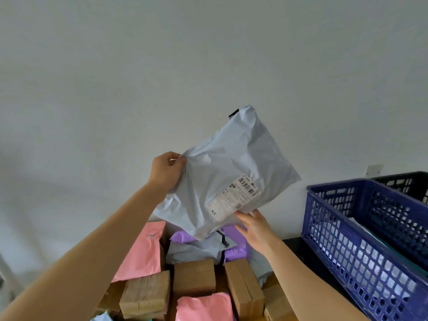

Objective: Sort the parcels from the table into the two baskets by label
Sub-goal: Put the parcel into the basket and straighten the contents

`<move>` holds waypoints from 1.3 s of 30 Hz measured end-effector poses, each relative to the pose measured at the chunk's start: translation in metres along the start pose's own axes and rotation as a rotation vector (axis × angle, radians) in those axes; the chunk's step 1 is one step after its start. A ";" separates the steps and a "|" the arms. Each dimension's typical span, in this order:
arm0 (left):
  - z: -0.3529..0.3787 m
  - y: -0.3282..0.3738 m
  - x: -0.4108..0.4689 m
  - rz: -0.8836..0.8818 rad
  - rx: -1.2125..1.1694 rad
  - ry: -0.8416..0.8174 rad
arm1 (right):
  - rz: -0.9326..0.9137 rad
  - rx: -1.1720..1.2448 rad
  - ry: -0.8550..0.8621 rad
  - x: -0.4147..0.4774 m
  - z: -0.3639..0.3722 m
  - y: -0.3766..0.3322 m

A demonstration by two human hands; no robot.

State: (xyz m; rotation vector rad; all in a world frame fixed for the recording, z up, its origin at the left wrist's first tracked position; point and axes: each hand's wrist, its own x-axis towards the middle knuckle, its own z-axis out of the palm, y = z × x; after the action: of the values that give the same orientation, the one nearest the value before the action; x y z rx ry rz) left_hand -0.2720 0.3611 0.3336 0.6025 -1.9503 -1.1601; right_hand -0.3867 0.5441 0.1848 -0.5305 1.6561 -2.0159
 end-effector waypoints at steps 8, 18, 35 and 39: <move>-0.025 -0.033 0.007 -0.089 0.023 -0.015 | -0.022 0.307 0.133 0.020 0.019 -0.017; -0.040 -0.073 0.009 -0.236 0.002 -0.162 | -0.131 0.001 0.208 0.015 0.008 -0.045; -0.042 -0.093 -0.008 -0.285 -0.066 -0.394 | -0.195 -0.430 0.275 -0.022 0.002 -0.057; -0.028 -0.091 -0.017 -0.312 -0.096 -0.465 | -0.174 -0.459 0.360 -0.042 -0.006 -0.051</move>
State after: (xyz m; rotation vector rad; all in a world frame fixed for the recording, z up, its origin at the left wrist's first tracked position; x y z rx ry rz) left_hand -0.2381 0.3161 0.2554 0.6434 -2.2180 -1.7008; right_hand -0.3623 0.5816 0.2335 -0.4982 2.3938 -1.9324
